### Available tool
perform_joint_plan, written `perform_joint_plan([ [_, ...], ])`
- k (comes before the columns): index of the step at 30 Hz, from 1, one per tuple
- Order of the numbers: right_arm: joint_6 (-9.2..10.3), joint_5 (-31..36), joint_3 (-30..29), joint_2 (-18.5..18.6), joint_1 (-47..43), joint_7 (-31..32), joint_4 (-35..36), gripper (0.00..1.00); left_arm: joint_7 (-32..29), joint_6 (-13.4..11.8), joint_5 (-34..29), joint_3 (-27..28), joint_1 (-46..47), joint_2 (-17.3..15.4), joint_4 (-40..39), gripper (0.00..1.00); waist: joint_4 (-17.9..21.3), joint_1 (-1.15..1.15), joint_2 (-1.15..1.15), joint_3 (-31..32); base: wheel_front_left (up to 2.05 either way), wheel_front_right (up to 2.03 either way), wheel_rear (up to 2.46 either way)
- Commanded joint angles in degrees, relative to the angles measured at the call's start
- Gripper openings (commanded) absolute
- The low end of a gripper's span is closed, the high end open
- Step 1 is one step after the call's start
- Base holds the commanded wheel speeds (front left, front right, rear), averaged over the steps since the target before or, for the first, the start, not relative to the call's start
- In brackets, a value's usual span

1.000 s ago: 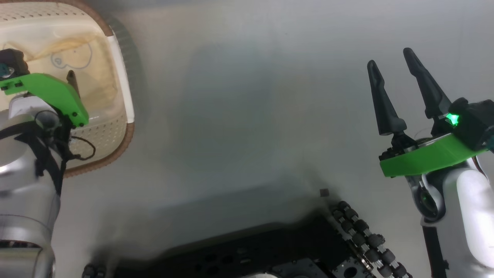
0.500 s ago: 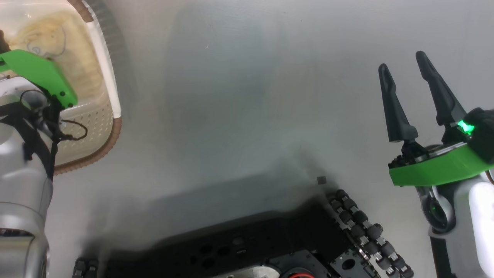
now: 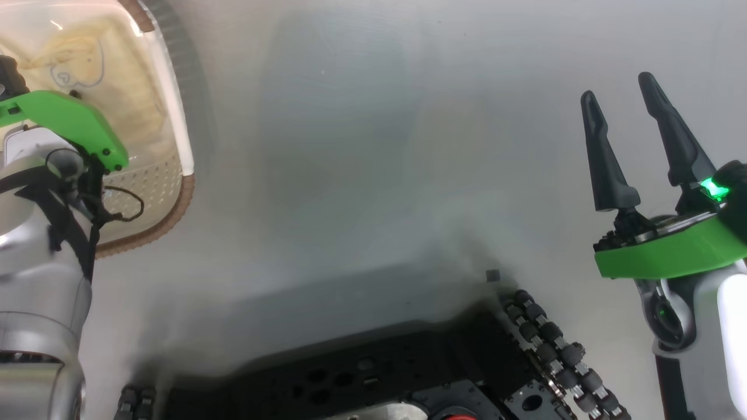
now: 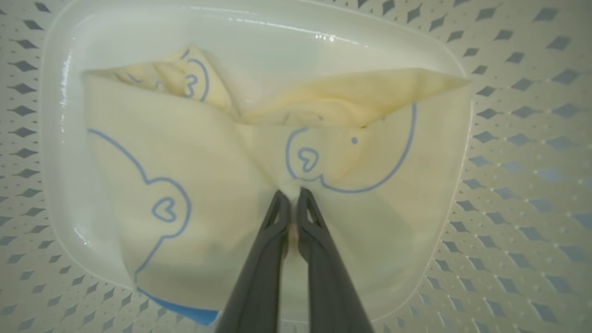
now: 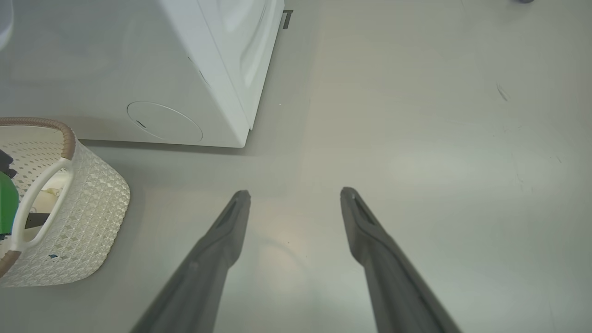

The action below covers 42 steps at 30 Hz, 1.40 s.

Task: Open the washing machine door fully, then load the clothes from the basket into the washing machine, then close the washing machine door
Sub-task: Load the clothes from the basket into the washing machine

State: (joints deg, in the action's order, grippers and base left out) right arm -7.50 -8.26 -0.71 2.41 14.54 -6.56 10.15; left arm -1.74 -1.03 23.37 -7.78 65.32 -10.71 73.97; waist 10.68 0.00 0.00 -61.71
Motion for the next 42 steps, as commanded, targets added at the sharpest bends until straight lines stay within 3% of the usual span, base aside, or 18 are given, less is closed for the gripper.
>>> perform_joint_plan([
  [1,0.01,-0.37,0.64,0.47,-1.27,-0.56,1.03,1.0,2.2,-0.01,0.22,0.42,-2.64,-1.96,-0.22,0.0,-0.79,0.0,0.0,0.57,0.0,0.0,0.0],
  [12,0.01,1.87,-2.19,0.47,-1.1,0.05,-0.83,1.0,14.45,0.65,1.15,0.59,-5.65,0.05,-0.76,0.0,-5.35,0.0,0.0,9.14,0.0,0.0,0.0],
  [17,0.01,2.07,-3.29,0.47,-1.79,0.77,-1.74,1.0,16.57,1.54,1.89,1.56,-8.68,0.39,-3.82,0.0,-6.42,0.0,0.0,14.18,0.0,0.0,0.0],
  [32,0.01,1.44,-4.71,0.47,-6.35,1.82,-4.69,1.0,16.73,-2.23,-4.84,8.25,-30.54,1.27,-36.89,0.0,-7.3,0.0,0.0,30.8,0.0,0.0,0.0],
  [42,0.01,1.2,-4.95,0.47,-9.88,2.72,-6.71,1.0,16.73,-2.57,-8.49,10.06,-42.6,2.52,-48.76,0.0,-7.38,0.0,0.0,41.05,0.0,0.0,0.0],
])
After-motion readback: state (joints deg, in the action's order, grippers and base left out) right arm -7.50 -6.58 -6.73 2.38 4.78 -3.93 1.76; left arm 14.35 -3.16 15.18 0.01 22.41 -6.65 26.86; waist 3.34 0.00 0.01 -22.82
